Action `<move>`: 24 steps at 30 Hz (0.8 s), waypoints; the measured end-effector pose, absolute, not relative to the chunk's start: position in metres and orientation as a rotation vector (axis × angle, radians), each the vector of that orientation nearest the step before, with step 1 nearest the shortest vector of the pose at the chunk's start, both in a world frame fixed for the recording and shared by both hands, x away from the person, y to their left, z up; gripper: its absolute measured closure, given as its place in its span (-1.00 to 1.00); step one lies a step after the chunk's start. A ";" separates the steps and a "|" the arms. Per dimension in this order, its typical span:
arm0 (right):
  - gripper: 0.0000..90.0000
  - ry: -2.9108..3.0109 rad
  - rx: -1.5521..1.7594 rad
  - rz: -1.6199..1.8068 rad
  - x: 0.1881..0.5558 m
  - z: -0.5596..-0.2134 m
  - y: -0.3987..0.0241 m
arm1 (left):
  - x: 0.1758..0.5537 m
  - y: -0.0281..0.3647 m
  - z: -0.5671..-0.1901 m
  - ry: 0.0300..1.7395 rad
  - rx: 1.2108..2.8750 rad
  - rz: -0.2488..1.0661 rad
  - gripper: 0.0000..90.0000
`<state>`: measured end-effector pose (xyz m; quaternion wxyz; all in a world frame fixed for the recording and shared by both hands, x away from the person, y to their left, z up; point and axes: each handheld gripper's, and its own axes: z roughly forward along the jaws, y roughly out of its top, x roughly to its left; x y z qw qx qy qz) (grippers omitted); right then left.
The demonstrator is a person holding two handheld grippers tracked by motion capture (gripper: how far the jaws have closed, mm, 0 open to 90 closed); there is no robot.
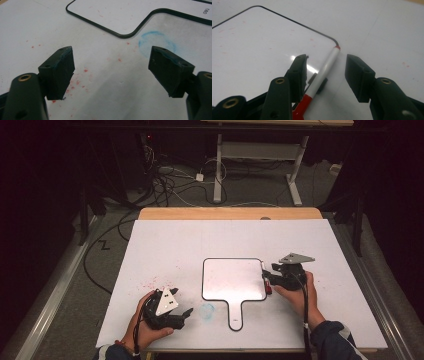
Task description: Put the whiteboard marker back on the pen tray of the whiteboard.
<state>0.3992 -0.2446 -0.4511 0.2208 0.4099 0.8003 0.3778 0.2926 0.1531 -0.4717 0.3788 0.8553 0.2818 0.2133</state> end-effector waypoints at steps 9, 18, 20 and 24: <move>-0.07 2.157 0.866 1.108 0.368 -0.426 -0.260 | 0.295 0.153 -0.470 0.726 2.177 0.550 -0.56; -0.22 2.108 0.781 1.166 0.334 -0.421 -0.287 | 0.293 0.155 -0.471 0.742 2.177 0.567 -0.56; -0.26 2.100 0.796 1.159 0.327 -0.425 -0.294 | 0.292 0.157 -0.471 0.750 2.177 0.578 -0.56; -0.30 2.077 0.824 1.180 0.315 -0.436 -0.304 | 0.289 0.157 -0.469 0.757 2.165 0.598 -0.56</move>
